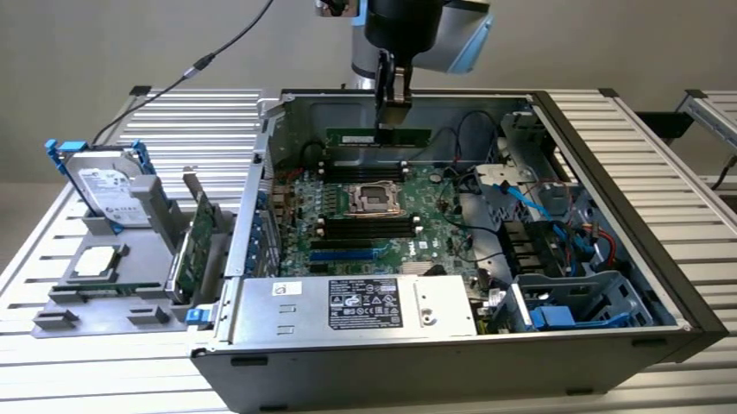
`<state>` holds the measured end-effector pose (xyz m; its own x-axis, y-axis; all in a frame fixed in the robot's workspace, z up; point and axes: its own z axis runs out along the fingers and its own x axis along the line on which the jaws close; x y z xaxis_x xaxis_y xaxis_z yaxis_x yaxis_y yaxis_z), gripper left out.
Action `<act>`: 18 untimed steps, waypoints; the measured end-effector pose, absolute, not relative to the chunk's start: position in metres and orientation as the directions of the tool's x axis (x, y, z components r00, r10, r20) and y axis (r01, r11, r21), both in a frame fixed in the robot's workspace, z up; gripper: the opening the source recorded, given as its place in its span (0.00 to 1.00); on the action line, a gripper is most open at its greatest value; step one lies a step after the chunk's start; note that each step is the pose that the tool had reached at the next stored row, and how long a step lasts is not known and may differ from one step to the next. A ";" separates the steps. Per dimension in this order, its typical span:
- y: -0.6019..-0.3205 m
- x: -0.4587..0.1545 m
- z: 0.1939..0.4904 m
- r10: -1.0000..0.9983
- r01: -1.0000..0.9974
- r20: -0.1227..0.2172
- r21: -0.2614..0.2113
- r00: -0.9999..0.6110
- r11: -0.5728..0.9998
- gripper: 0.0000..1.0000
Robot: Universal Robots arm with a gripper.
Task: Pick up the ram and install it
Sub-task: 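Insert the ram into the slot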
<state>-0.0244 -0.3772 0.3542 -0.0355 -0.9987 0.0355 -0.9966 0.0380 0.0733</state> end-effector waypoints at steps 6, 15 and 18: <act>-0.377 -0.024 0.354 -0.999 -0.997 0.035 0.073 -0.036 0.038 0.14; -0.380 -0.028 0.338 -0.999 -0.997 0.035 0.073 -0.036 0.038 0.14; -0.386 -0.030 0.332 -0.999 -0.997 0.035 0.073 -0.036 0.038 0.14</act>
<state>-0.0296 -0.3856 0.3322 -0.0355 -0.9987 0.0355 -0.9966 0.0381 0.0733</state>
